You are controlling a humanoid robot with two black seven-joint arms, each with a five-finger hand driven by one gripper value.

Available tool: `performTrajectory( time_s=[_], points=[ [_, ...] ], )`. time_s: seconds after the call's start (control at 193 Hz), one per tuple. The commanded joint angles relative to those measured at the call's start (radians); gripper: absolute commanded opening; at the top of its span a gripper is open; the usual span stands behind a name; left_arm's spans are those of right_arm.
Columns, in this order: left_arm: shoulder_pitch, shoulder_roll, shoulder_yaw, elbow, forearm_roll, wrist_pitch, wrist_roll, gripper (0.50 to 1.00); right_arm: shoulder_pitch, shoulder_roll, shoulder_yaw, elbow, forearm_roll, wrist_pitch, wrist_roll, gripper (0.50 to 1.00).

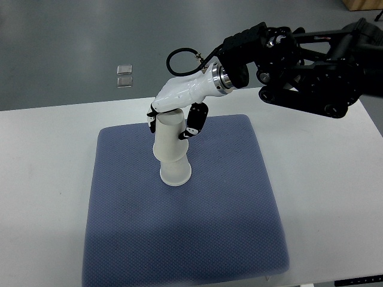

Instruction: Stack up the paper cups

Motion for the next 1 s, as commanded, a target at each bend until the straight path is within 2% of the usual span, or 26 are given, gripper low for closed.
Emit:
performTrajectory(
  time_s=[0.0,0.275,0.472,0.664,0.783,0.84,0.996],
  points=[
    [-0.001,0.000,0.000,0.000,0.001,0.000,0.000,1.000,-0.016,0.004,0.000,-0.019,-0.013,-0.001,0.000,0.662],
    [0.000,0.000,0.000,0.000,0.000,0.000,0.000,1.000,-0.039,0.007,0.000,-0.040,-0.015,-0.006,0.000,0.664],
    [0.000,0.000,0.000,0.000,0.000,0.000,0.000,1.000,-0.047,0.017,0.000,-0.059,-0.016,-0.009,-0.001,0.690],
    [0.000,0.000,0.000,0.000,0.000,0.000,0.000,1.000,-0.048,0.018,0.002,-0.057,-0.013,-0.028,-0.008,0.856],
    [0.000,0.000,0.000,0.000,0.001,0.000,0.000,1.000,-0.048,0.020,0.002,-0.057,-0.009,-0.027,-0.008,0.868],
    [0.000,0.000,0.000,0.000,0.000,0.000,0.000,1.000,-0.048,0.024,0.002,-0.057,-0.007,-0.029,-0.008,0.895],
    [0.000,0.000,0.000,0.000,0.000,0.000,0.000,1.000,-0.048,0.029,0.003,-0.056,-0.004,-0.027,-0.008,0.897]
  ],
)
